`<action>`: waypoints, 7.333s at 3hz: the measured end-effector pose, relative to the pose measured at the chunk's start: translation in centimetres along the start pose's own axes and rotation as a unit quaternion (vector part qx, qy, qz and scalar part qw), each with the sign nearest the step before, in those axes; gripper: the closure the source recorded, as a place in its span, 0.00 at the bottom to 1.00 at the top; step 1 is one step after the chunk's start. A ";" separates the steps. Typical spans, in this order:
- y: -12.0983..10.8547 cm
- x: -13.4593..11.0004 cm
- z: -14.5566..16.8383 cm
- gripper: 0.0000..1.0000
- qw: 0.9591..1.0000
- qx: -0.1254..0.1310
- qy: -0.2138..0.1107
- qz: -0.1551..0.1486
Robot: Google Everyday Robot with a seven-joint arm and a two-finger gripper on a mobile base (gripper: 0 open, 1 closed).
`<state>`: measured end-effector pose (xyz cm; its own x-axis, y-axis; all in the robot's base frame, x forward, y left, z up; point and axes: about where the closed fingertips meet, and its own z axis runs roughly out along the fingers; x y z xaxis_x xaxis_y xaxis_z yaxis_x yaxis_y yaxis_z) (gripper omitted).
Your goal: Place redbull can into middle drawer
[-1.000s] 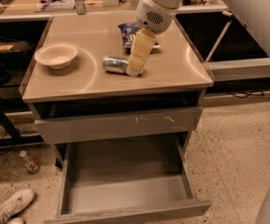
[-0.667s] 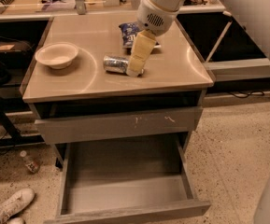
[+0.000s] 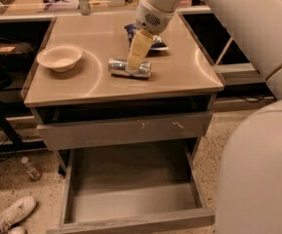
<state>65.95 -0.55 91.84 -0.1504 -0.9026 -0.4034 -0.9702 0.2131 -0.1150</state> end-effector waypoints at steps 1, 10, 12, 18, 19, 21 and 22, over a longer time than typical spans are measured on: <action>-2.2 -0.4 1.5 0.00 1.000 -0.004 0.001 0.000; -2.2 0.6 11.3 0.77 0.996 -0.082 0.012 0.035; -2.2 0.5 11.2 1.00 0.996 -0.081 0.011 0.034; 9.9 8.7 4.1 1.00 0.995 -0.049 0.020 0.086; 12.6 9.3 4.5 1.00 0.993 -0.061 0.027 0.100; 21.1 11.8 9.6 1.00 0.977 -0.139 0.043 0.155; 21.1 11.8 9.6 1.00 0.977 -0.139 0.043 0.155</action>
Offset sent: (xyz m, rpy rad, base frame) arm 0.0628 0.0062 -0.0332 -0.0178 0.0606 0.0024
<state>45.49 -3.10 75.95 -0.4488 -0.8417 -0.3002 -0.8878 0.3818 0.2568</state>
